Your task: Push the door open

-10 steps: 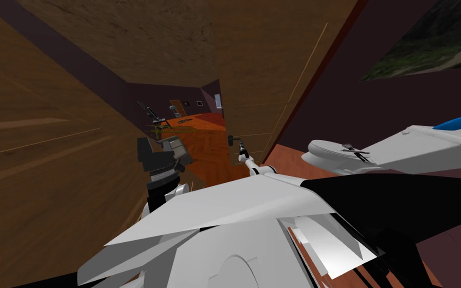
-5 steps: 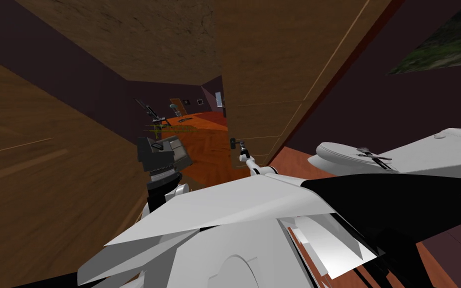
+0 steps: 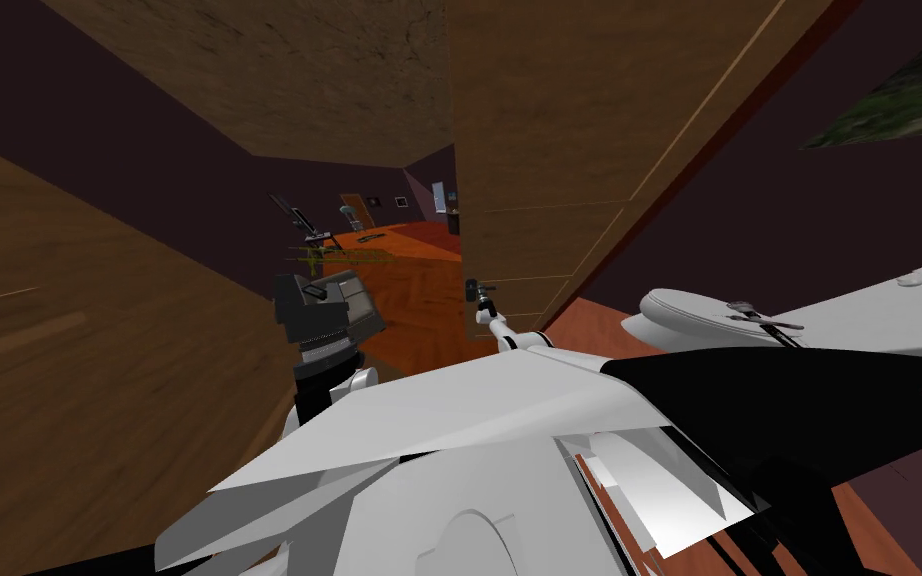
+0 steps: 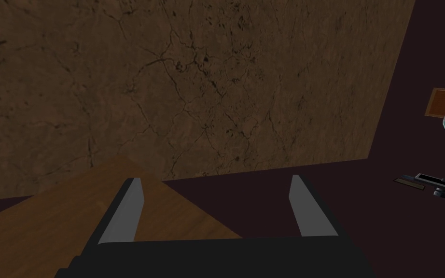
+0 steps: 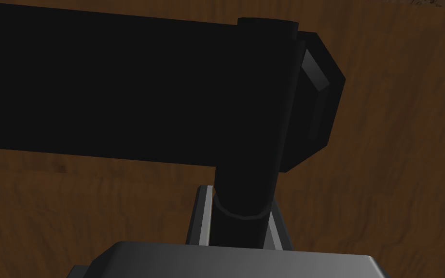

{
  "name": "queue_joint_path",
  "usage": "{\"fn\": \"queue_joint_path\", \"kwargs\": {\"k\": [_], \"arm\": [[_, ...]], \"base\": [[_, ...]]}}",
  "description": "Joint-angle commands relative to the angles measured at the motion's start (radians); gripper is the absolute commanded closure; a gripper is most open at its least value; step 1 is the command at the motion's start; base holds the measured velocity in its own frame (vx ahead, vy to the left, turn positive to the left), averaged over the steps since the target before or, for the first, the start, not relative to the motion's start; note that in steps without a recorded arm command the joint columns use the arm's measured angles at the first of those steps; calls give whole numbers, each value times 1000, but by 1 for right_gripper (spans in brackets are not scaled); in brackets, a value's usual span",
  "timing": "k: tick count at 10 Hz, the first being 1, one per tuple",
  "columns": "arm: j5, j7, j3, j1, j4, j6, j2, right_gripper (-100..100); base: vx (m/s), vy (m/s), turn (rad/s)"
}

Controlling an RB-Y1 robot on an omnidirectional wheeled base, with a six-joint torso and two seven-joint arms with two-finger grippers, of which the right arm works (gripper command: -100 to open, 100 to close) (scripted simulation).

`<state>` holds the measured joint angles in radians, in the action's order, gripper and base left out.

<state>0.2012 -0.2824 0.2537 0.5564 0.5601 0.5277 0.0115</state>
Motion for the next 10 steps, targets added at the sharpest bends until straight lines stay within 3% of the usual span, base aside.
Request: {"fn": "queue_joint_path", "kwargs": {"k": [1, 4, 5, 9, 10], "arm": [[0, -1, 0, -3, -1, -1, -1, 100], [0, -1, 0, -3, -1, -1, -1, 100], [17, -28, 23, 2, -10, 7, -23, 100], [17, -28, 23, 2, -10, 7, -23, 100], [32, -53, 45, 8, -16, 17, -36, 100]], "base": [[-27, -9, 16], [-10, -1, 0], [86, 6, 18], [51, 2, 0], [69, 2, 15]]}}
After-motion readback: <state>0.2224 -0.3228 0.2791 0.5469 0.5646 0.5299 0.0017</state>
